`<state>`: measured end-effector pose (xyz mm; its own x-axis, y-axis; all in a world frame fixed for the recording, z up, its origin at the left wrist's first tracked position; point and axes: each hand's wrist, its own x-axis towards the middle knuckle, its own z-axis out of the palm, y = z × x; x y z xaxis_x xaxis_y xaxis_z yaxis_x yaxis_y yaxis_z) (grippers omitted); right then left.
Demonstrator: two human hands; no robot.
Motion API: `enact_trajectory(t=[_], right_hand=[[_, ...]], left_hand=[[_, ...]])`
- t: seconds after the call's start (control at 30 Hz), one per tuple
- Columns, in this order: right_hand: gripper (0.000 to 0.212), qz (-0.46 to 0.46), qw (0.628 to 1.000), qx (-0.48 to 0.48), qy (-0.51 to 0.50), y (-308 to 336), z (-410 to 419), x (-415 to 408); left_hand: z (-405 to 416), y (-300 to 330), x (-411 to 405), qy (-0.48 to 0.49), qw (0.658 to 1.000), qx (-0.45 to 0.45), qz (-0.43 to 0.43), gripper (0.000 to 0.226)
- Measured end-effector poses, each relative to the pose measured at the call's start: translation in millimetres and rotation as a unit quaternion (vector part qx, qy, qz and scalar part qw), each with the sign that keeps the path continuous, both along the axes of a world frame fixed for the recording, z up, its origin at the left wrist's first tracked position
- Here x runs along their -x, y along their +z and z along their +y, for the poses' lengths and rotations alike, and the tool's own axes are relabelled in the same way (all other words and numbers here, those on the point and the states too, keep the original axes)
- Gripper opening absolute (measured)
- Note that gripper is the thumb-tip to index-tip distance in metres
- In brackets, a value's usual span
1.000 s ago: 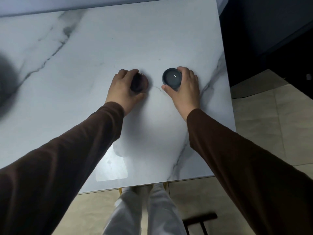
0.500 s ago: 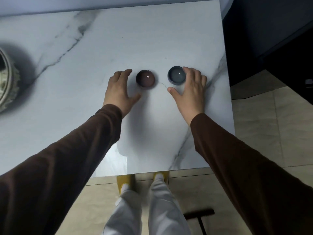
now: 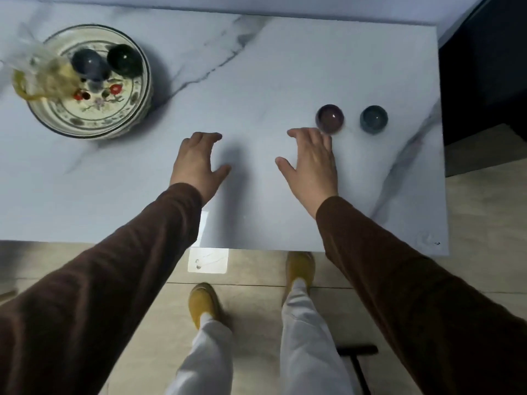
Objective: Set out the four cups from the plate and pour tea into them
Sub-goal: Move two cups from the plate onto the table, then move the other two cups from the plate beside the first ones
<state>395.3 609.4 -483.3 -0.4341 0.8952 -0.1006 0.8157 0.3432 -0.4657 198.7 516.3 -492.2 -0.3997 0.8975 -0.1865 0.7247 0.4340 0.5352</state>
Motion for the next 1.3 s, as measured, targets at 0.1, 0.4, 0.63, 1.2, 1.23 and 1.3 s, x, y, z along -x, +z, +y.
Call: enact_trajectory(t=[0.1, 0.4, 0.63, 1.2, 1.23, 1.3], right_hand=[[0.049, -0.009, 1.000, 0.010, 0.020, 9.5, -37.3, 40.9], [0.048, 0.011, 0.998, 0.031, 0.047, 23.8, -64.5, 130.9], [0.050, 0.051, 0.996, 0.053, 0.045, 14.7, -30.5, 191.8], [0.066, 0.064, 0.997, 0.046, 0.014, -25.2, 21.1, 335.9], [0.067, 0.063, 0.997, 0.038, 0.018, -27.5, 23.7, 340.2], [0.069, 0.059, 0.998, 0.020, 0.032, -31.8, 28.6, 348.7]], left_hand=[[-38.7, 14.4, 40.3, 0.005, 1.000, 0.002, 0.001, 0.057], [-63.4, 38.9, 128.6, 0.018, 0.999, 0.005, 0.038, 0.057], [-32.6, 31.7, 176.2, 0.093, 0.995, -0.017, 0.016, 0.064], [16.4, -22.4, 256.3, 0.226, 0.969, -0.068, -0.075, 0.080], [18.5, -24.6, 255.8, 0.235, 0.966, -0.069, -0.081, 0.082], [22.4, -28.2, 253.8, 0.250, 0.961, -0.071, -0.090, 0.086]])
